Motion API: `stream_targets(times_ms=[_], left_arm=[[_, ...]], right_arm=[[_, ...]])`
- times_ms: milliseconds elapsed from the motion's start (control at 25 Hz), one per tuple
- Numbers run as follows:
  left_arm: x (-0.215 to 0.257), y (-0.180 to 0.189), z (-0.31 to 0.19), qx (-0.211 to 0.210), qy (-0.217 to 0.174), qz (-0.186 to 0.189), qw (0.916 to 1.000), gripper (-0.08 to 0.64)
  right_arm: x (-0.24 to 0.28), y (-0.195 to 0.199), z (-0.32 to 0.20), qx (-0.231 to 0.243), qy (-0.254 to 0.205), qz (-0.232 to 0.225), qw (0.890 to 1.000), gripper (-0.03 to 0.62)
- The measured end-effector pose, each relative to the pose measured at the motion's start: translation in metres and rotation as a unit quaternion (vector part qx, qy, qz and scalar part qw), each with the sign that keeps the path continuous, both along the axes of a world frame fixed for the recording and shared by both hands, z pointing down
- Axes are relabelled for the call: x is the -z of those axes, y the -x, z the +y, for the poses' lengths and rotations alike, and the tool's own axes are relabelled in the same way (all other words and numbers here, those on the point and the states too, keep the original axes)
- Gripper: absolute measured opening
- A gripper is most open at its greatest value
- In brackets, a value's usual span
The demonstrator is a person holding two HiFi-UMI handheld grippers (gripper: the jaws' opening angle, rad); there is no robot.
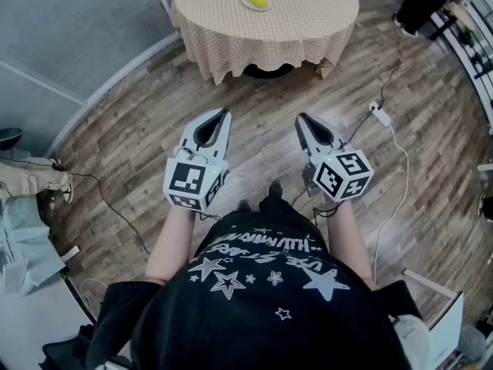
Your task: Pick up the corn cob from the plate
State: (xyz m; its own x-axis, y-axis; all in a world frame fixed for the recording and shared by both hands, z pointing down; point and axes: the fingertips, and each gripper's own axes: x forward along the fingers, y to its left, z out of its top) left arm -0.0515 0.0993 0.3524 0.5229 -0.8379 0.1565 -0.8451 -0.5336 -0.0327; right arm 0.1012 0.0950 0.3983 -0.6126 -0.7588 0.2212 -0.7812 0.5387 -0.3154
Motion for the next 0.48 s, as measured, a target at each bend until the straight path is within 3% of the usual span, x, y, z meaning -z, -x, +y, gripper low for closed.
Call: stream_targets(times_ms=[480], left_arm=[[-0.004,0.000,0.016,-0.013,0.000,0.000,0.9999,0.009]], right_arm=[[0.002,0.005,0.019,0.002,-0.003,0.013,1.000,0.035]])
